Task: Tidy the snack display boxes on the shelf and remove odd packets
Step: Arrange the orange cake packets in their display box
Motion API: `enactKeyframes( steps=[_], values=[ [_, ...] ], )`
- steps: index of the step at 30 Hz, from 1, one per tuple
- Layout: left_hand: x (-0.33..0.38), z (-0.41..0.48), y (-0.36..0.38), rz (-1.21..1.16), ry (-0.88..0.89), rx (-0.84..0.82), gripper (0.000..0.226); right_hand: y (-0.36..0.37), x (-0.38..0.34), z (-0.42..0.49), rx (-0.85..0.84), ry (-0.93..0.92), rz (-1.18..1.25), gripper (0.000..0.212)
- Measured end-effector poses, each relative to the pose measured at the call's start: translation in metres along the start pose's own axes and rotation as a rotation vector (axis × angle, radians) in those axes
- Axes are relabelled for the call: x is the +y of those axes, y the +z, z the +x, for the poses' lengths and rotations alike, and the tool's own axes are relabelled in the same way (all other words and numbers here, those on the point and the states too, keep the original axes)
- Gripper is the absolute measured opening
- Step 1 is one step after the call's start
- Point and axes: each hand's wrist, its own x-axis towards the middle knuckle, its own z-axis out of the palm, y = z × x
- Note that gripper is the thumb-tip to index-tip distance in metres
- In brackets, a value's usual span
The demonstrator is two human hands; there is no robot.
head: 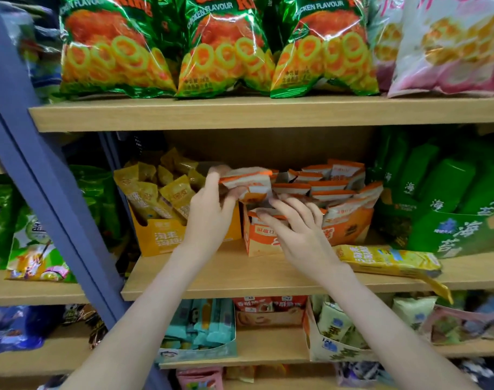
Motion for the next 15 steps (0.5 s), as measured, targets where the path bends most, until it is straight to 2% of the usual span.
enactKeyframes(
  steps=[3, 6, 11, 15],
  values=[
    [0.001, 0.006, -0.002, 0.065, 0.103, -0.151, 0.027, 0.004, -0.003, -0.003, 0.103, 0.014, -0.045, 0.079],
    [0.007, 0.010, -0.004, 0.062, 0.111, -0.166, 0.031, 0.006, -0.007, 0.002, 0.140, 0.040, -0.047, 0.087],
    [0.012, -0.001, 0.003, -0.081, -0.014, -0.003, 0.022, 0.011, -0.005, 0.007, 0.089, 0.022, -0.005, 0.088],
    [0.007, -0.029, 0.019, -0.210, -0.066, 0.092, 0.024, 0.015, -0.001, 0.001, 0.081, 0.033, -0.018, 0.074]
  ],
)
